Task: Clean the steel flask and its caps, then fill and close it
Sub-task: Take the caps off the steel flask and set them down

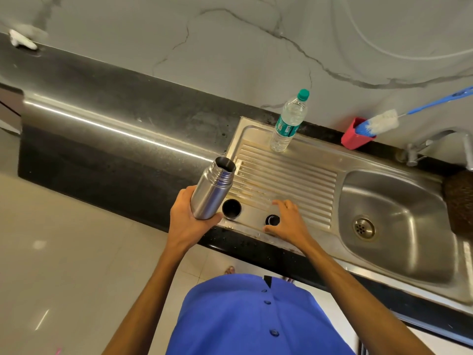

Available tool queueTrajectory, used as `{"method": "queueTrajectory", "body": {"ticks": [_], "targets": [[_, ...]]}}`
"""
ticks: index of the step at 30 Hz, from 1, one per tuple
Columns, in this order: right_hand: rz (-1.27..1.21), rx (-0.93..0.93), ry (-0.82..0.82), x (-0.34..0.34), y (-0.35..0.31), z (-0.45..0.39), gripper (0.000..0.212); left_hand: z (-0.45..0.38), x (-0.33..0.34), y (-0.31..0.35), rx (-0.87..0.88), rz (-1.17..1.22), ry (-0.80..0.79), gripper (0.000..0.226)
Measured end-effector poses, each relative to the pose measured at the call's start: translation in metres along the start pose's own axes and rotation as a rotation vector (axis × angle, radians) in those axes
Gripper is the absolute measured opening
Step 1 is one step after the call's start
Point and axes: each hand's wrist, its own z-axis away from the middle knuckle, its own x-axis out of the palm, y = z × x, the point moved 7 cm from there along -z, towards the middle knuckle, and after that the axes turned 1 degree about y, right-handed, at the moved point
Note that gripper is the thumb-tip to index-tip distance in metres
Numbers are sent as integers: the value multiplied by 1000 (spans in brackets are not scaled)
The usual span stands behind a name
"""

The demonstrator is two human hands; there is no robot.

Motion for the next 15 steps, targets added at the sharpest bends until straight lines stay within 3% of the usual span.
{"method": "queueTrajectory", "body": {"ticks": [7, 15], "targets": [[-604, -75, 8, -71, -35, 29, 76, -18, 32, 32, 45, 19, -71, 79], [-793, -207, 82, -142, -66, 53, 80, -35, 105, 110, 210, -4, -179, 77]]}}
